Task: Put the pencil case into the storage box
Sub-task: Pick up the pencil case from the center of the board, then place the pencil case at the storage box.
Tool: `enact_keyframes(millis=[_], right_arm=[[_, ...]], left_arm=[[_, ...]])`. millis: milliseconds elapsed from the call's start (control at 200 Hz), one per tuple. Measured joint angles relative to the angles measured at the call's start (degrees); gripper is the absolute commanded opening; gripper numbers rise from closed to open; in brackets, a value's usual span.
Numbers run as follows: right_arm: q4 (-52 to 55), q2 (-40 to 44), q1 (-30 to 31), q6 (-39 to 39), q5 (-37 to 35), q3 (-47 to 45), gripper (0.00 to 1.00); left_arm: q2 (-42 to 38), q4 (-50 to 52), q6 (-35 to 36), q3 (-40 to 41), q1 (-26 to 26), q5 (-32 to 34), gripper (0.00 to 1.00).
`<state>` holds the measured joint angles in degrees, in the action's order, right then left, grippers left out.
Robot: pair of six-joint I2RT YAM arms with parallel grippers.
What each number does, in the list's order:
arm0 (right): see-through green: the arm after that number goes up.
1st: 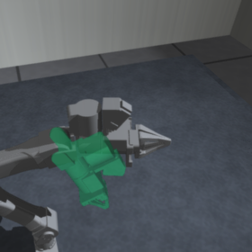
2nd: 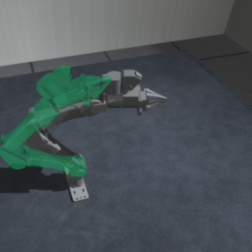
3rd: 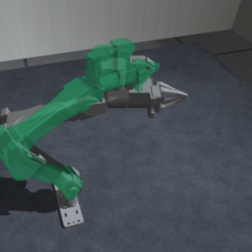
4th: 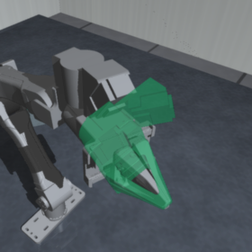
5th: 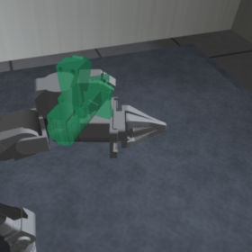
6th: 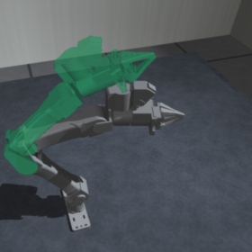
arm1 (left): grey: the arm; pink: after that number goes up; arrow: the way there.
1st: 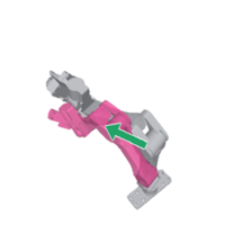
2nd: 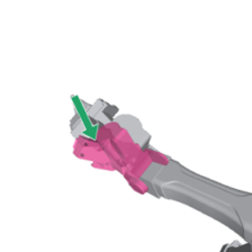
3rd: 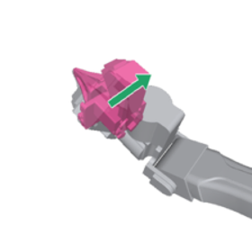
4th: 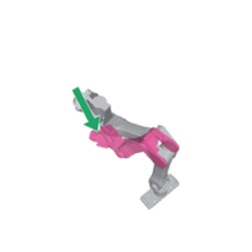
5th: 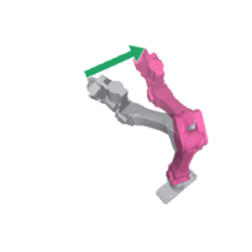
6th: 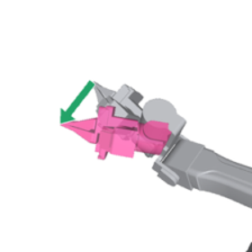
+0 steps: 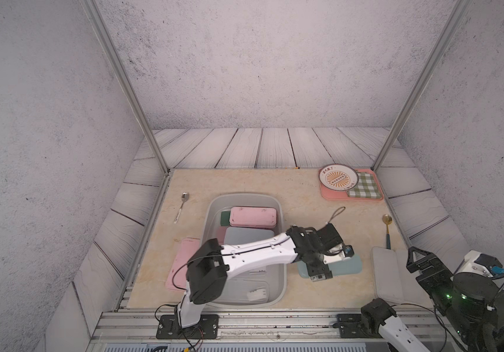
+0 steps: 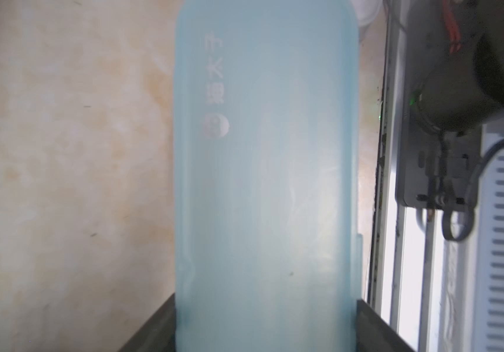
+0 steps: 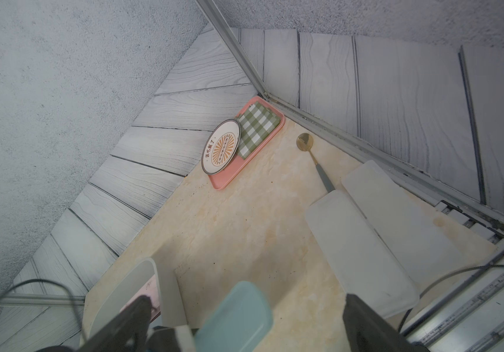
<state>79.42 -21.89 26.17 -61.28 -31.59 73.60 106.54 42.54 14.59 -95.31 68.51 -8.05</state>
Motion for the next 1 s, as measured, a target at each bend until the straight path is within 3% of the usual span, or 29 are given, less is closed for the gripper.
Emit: enact_keyframes(millis=[230, 460, 626, 876, 1001], right_arm=[[-6.78, -0.11, 0.00, 0.17, 0.46, -6.10, 0.99], [-14.64, -4.02, 0.00, 0.24, 3.37, -9.90, 0.99], [-19.37, -7.04, 0.00, 0.20, 5.11, -11.58, 0.99], [-22.67, -8.46, 0.00, -0.22, 7.08, -11.98, 0.99], [-23.08, -8.57, 0.00, -0.72, 7.74, -12.13, 0.99]], left_arm=[[-19.47, 9.68, 10.08, 9.53, -16.20, -3.89, 0.62], [-30.69, 18.51, 30.23, 30.25, -29.73, -4.96, 0.64], [-30.29, 16.85, 38.18, 36.52, -31.93, -4.00, 0.66], [-20.48, 3.93, 39.21, 38.01, -32.50, -3.65, 0.69], [-18.34, 0.13, 39.43, 39.69, -32.50, -3.58, 0.81]])
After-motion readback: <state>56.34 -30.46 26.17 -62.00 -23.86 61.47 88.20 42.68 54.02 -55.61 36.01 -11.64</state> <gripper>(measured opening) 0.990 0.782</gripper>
